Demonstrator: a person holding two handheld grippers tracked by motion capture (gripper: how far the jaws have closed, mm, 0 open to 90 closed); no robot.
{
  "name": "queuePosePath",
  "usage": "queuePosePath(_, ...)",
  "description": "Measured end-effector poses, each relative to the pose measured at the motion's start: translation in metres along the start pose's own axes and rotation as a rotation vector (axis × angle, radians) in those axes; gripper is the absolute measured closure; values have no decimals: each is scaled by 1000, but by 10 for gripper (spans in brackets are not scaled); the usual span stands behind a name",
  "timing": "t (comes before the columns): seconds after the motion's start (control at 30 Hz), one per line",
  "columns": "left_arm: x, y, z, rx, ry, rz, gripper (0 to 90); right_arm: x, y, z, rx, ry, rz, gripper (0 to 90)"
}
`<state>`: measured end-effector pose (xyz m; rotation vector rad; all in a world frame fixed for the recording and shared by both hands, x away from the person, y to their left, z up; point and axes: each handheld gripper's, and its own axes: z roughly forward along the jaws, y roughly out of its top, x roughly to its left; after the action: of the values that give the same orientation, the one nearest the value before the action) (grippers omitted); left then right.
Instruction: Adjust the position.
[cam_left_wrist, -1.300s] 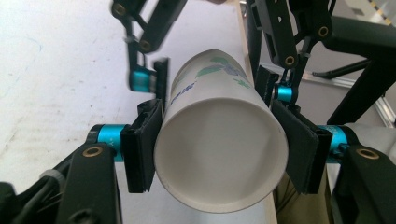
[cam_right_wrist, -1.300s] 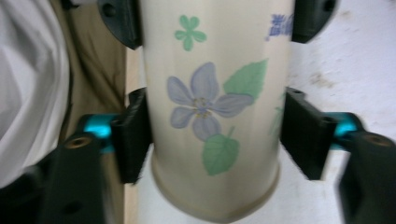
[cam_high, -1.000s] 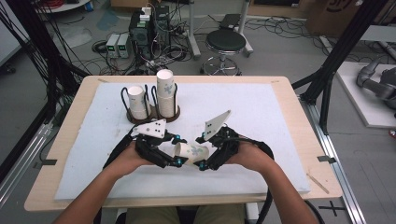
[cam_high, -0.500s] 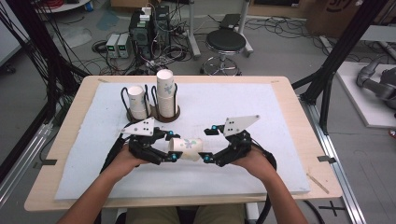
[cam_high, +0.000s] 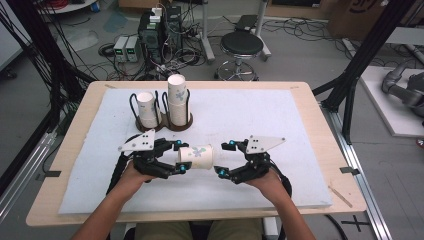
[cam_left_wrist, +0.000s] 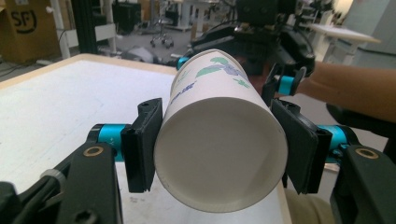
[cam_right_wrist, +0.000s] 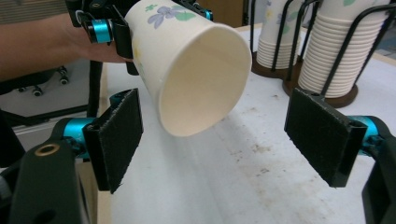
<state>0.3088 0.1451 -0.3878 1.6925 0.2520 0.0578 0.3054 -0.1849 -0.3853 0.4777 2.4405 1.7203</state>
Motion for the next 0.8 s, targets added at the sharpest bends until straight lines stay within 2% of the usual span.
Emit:
queuePosePath(0.13,0,-2,0,2,-20,6,371,0,-3,4,-3,30,7,200)
queuePosePath(0.3,-1,-3,2,-17,-48,12,371,2,-3,8,-12,76,10,200)
queuePosePath(0.7,-5,-3,6,-26,-94,26,371,2,-2,18,-41,152,10,206)
queuePosePath(0.77,-5,-3,7,-26,-100,29,371,3,-2,18,-41,159,10,218)
queuePosePath(0.8,-6,-3,8,-27,-101,29,371,2,-2,18,-45,171,3,255)
